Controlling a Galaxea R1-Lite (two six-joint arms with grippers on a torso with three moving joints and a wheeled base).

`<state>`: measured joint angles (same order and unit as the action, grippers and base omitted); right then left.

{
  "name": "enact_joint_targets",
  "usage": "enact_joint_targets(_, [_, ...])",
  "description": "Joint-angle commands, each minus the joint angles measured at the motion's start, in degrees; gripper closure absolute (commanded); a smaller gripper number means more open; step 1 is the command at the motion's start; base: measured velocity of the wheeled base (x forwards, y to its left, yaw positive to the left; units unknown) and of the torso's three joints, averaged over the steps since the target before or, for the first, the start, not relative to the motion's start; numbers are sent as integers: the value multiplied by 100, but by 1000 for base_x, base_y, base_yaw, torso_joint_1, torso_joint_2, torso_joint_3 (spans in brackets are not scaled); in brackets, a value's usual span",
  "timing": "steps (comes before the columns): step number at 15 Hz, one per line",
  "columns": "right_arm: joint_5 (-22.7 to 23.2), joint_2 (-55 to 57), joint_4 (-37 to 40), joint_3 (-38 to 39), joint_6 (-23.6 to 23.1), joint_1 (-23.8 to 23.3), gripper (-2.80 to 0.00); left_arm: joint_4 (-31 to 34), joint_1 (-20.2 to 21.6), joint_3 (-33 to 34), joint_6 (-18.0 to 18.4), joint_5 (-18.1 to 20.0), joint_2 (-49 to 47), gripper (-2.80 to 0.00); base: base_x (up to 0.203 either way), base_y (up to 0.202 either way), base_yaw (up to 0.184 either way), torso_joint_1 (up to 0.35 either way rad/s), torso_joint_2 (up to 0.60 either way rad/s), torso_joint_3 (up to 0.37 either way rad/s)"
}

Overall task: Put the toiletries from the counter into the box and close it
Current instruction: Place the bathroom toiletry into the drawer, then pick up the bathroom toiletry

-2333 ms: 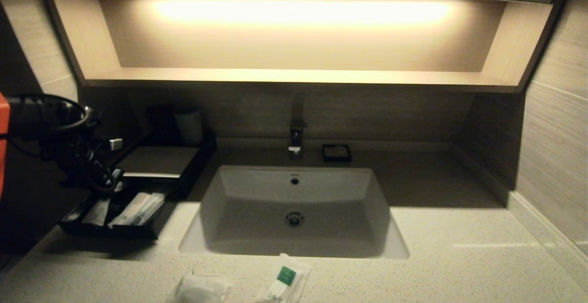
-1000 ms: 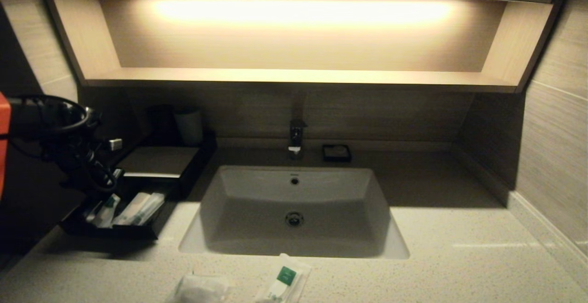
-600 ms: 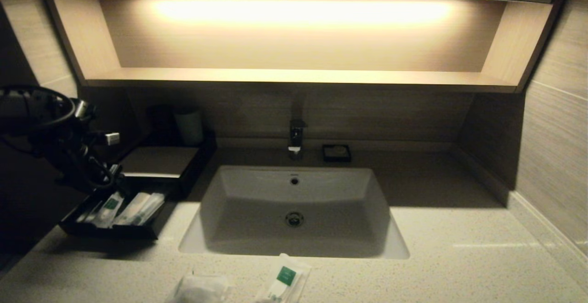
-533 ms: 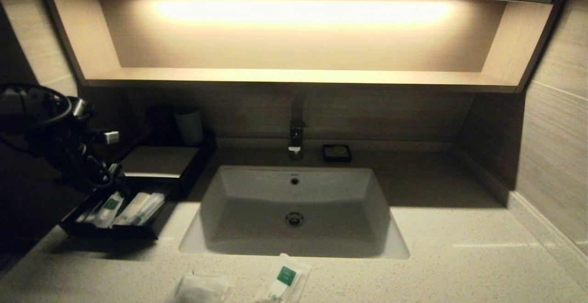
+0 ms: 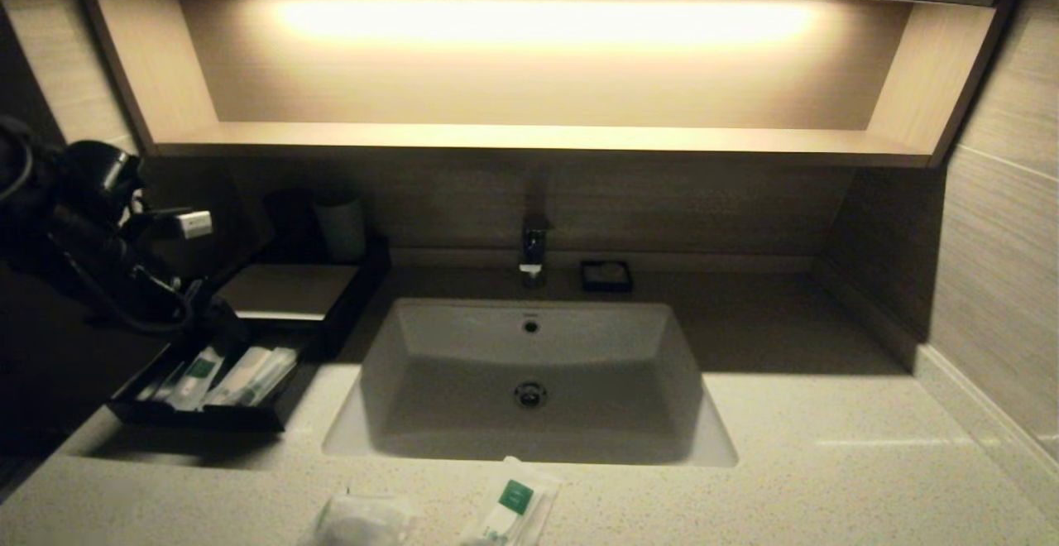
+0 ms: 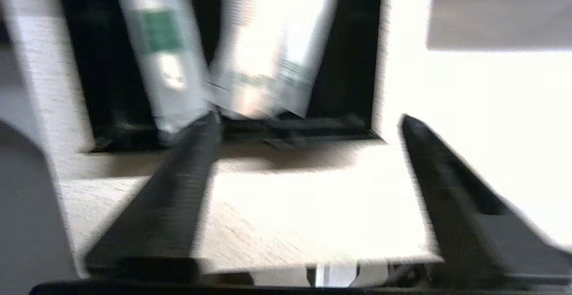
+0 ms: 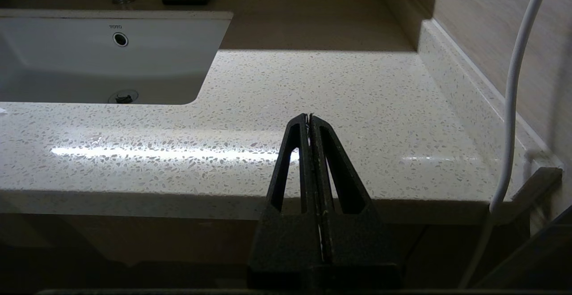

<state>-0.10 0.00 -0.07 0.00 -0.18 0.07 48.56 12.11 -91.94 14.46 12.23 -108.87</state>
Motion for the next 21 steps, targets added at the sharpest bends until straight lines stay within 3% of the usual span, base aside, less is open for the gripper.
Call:
enact_joint_targets(1, [-7, 0, -1, 9, 1, 1, 0, 14, -384, 448, 13, 37, 664, 0, 0, 0, 0, 0, 0, 0])
enact_joint_targets(8, [-3, 0, -1, 9, 1, 1, 0, -51, -1538, 1454, -25, 194, 1608, 0, 0, 0, 0, 0, 0, 0])
enact_joint_targets(14, [-7, 0, -1, 9, 1, 1, 0, -57, -2648, 1993, -686, 138, 2000, 0, 0, 0, 0, 0, 0, 0])
enact_joint_targets(16, [-8, 0, -1, 9, 1, 1, 0, -57, -3133, 2168, -1037, 54, 2103, 0, 0, 0, 0, 0, 0, 0])
enact_joint_targets(21, [1, 0, -1, 9, 1, 1, 0, -2, -4016, 2247, -2632, -469, 1799, 0, 0, 0, 0, 0, 0, 0])
